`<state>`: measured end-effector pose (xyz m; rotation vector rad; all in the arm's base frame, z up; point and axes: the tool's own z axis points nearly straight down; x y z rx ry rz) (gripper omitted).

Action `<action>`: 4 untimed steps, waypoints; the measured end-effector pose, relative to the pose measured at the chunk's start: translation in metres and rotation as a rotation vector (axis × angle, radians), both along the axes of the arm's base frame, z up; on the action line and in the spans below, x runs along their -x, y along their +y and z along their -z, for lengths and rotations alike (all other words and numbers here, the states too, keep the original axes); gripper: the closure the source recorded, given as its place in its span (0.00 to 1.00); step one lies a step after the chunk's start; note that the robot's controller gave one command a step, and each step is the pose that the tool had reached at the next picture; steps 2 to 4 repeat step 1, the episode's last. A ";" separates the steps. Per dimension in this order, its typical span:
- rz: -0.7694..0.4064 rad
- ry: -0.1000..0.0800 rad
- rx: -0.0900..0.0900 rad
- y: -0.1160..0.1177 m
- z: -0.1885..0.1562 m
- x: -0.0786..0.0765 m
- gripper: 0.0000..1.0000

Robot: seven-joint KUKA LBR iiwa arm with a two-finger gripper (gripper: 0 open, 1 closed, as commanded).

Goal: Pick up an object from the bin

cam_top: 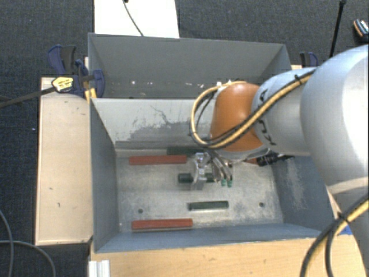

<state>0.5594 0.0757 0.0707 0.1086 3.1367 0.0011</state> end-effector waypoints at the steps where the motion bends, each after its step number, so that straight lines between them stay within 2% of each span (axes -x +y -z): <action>1: -0.039 -0.006 0.000 -0.009 -0.136 0.033 1.00; 4: -0.039 -0.006 0.000 -0.009 -0.136 0.033 1.00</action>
Offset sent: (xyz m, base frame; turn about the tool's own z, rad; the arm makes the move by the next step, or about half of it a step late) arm -0.0341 -0.0089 0.1306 -0.0409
